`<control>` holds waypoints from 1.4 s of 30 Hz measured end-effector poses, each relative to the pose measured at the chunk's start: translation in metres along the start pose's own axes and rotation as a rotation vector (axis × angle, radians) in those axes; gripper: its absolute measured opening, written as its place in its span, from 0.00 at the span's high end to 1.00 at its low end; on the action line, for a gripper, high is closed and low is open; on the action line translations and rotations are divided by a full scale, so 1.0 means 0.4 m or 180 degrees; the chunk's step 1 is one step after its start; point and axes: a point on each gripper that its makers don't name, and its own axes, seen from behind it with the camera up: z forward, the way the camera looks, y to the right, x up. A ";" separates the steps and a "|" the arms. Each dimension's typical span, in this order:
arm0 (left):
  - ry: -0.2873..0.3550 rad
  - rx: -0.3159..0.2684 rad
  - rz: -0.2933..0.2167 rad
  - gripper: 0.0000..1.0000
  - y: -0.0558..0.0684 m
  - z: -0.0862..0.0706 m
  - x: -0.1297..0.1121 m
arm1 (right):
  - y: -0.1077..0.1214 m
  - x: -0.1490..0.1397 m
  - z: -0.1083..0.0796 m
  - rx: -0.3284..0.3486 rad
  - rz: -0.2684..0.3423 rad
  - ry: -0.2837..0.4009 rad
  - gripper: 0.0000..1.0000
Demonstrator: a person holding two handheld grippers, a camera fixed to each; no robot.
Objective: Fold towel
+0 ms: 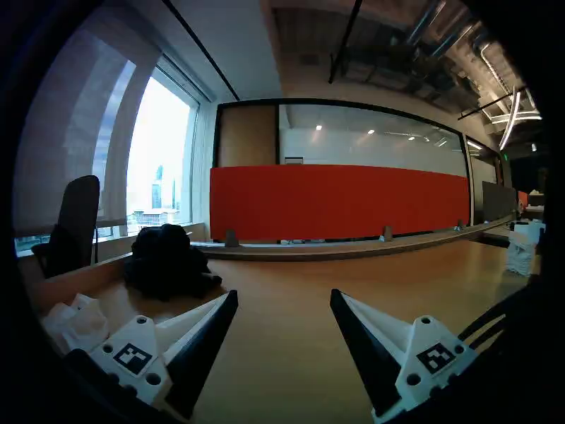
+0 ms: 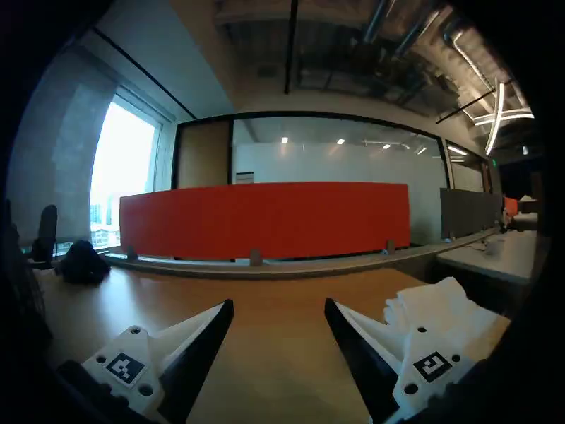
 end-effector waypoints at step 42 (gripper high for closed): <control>0.0000 0.0000 0.0001 0.03 0.000 0.000 0.002 | -0.029 -0.041 0.006 0.0027 -0.0119 -0.0055 0.00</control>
